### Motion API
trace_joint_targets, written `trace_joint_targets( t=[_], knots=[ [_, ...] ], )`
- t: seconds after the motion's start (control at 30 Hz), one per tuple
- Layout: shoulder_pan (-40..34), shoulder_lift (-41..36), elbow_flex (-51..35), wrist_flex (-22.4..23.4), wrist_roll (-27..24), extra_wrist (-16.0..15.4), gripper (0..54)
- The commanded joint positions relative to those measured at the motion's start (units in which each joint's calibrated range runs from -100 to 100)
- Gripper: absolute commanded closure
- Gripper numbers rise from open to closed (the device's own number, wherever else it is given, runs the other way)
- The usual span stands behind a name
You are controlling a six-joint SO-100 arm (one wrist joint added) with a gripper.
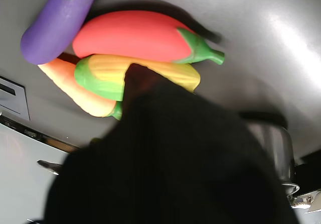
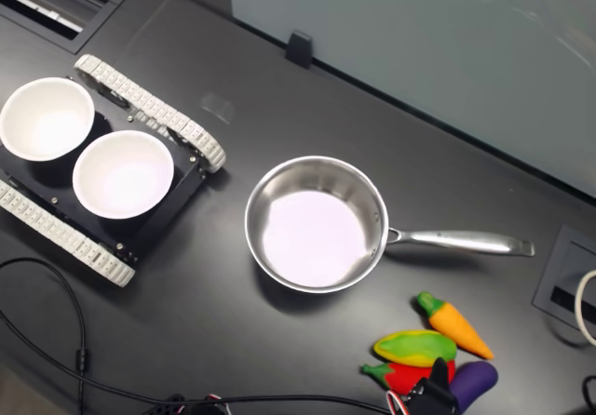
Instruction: Pick up the chilli and place them in the pan
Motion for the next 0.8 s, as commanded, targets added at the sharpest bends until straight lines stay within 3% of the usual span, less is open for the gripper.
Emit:
trace_joint_targets(
  t=[0.0, 0.33, 0.77],
  knots=[
    [0.5, -1.5, -0.2, 0.4, 2.0, 0.7, 26.9],
    [1.7, -1.2, 2.9, -2.8, 4.1, 2.0, 27.3],
    [1.5, 0.8, 6.3, -7.7, 4.0, 6.1, 27.8]
  ],
)
